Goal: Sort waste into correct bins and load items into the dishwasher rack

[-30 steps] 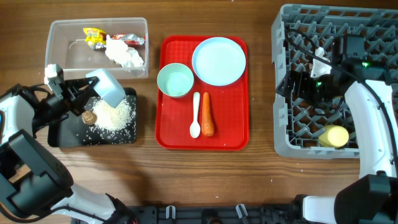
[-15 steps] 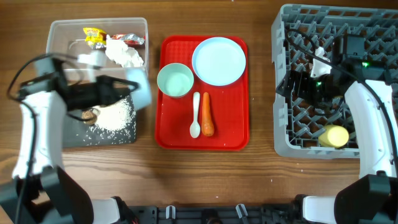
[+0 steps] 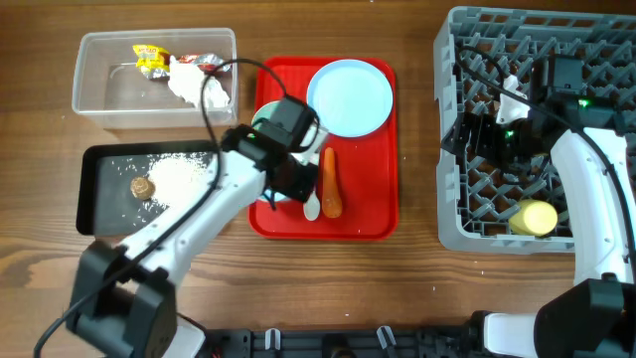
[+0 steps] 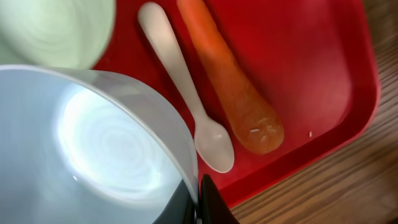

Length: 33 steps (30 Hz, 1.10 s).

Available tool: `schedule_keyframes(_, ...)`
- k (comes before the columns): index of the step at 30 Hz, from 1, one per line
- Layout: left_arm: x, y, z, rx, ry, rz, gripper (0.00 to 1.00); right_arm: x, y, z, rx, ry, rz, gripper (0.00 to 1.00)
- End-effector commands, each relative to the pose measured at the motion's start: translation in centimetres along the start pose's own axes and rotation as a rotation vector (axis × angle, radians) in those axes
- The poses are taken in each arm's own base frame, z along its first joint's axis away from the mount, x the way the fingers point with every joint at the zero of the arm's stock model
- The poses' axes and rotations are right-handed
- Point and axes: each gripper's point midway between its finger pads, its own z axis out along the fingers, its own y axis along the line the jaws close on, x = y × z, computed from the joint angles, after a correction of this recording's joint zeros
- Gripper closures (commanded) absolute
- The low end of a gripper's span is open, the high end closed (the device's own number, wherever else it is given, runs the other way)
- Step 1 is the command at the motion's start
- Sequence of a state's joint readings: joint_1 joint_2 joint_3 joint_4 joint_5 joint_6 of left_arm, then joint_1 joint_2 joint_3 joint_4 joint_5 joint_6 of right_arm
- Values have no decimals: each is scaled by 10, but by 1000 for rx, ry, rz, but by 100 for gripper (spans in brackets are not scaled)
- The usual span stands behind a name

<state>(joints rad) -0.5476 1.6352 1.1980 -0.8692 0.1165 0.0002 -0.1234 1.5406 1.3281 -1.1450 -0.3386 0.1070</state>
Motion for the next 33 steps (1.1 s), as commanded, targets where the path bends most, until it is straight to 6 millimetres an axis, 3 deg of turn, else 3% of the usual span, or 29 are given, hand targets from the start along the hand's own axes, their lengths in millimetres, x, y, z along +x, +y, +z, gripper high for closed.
schedule_keyframes(1, 6, -2, 21, -24, 60, 4, 96, 0, -1, -1, 6, -4, -4, 0)
schedule_keyframes(5, 12, 0, 34, -27, 105, 0, 82, 0, -1, -1, 6, -4, -4, 0)
schedule_keyframes(6, 12, 0, 34, -27, 105, 0, 69, 0, -1, -1, 6, -4, -4, 0)
schedule_keyframes(8, 12, 0, 34, -27, 105, -5, 59, -1, 0, -1, 2, -5, -4, 0)
schedule_keyframes(10, 8, 2, 30, -30, 93, -52, 54, 1, 11, -1, -56, 0, -47, 1)
schedule_keyframes(12, -7, 6, 8, -33, 52, -131, 50, 1, 24, -1, -111, 2, -77, 1)
schedule_keyframes(13, -22, 11, -15, -31, -1, -166, 47, 3, 32, 1, -117, 7, -101, 1)
schedule_keyframes(16, -50, 8, -62, -16, -133, -164, 29, 3, 56, 8, -137, 0, -156, 1)
schedule_keyframes(18, -58, 0, -69, 2, -179, -143, 26, 1, 66, 11, -123, -20, -194, 0)
schedule_keyframes(21, -74, -25, -52, 54, -202, -143, 32, -10, 51, 11, -47, -59, -119, 1)
schedule_keyframes(25, -67, -42, 12, 47, -74, -230, 39, -2, 39, 11, -3, -25, -98, 0)
schedule_keyframes(26, -60, -37, 37, 6, -19, -287, 40, 0, 39, 11, -1, -16, -95, 0)
schedule_keyframes(28, -47, -33, 64, -18, 57, -346, 39, 2, 38, 11, 1, -10, -93, 1)
schedule_keyframes(30, -39, -32, 77, -26, 99, -384, 39, 3, 38, 11, 2, -7, -92, 1)
schedule_keyframes(33, -36, -39, 82, -26, 111, -374, 39, 1, 39, 11, 0, -14, -94, 0)
